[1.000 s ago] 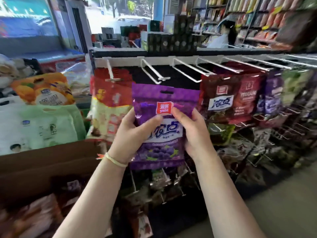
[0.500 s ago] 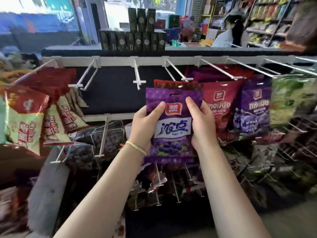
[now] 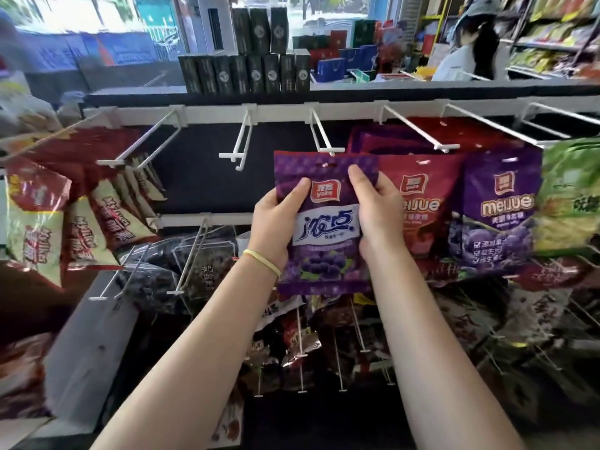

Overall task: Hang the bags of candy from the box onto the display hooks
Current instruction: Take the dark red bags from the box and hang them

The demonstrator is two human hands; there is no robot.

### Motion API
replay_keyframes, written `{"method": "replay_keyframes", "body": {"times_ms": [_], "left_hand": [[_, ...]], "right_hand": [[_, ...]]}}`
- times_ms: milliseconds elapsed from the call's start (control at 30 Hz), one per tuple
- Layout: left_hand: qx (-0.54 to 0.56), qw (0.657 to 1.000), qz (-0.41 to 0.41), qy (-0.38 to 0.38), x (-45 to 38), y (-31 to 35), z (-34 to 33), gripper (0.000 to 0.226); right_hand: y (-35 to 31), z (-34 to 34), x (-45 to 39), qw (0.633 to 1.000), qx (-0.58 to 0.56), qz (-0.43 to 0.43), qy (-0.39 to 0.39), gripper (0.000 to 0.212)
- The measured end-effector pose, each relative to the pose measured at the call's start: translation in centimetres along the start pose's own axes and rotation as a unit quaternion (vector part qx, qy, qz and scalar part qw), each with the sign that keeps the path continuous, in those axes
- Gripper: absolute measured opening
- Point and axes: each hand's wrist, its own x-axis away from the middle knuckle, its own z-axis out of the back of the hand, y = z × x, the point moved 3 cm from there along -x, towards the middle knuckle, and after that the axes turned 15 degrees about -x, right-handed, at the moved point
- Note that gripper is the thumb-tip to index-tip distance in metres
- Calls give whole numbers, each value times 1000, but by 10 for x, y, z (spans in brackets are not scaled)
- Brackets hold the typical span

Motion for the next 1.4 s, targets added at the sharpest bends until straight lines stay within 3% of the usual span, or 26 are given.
{"method": "replay_keyframes", "body": {"times_ms": [100, 200, 267, 533, 633, 733, 800, 867, 933, 1000, 1200, 1400], "left_hand": [[-61, 996, -39, 50, -5, -6, 1, 22], [-190, 962, -139, 141, -6, -9, 5, 23], [-216, 947, -173, 162, -4, -8, 7, 19], [-267, 935, -178, 148, -14, -10, 16, 20], [-292, 932, -178, 124, -7, -12, 33, 31], [-330, 921, -176, 107, 8, -14, 73, 26], [-338, 926, -154, 72, 17, -13, 95, 10], [-356, 927, -120, 20, 27, -11, 129, 9], [-369, 923, -100, -36, 37, -7, 167, 13], [-360, 927, -90, -61, 48, -4, 211, 16], [-337, 940, -20, -37, 74, -14, 374, 23], [-422, 902, 72, 48, 74, -67, 542, 18]], "right_hand": [[3, 4, -3, 997, 53, 49, 2, 12], [3, 5, 0, 977, 149, 150, -14, 16], [4, 8, 3, 966, 177, 187, -9, 17], [14, 11, 8, 951, 209, 223, 42, 25], [15, 7, 23, 918, 251, 288, 104, 38], [22, -19, 54, 889, 297, 336, 91, 19], [30, -35, 71, 909, 282, 306, 13, 10], [50, -61, 92, 940, 254, 206, -93, 13], [76, -91, 115, 948, 243, 96, -183, 22], [105, -121, 137, 942, 236, 20, -237, 27], [198, -227, 211, 911, 233, -135, -314, 27], [312, -307, 283, 838, 355, -231, -345, 22]]}}
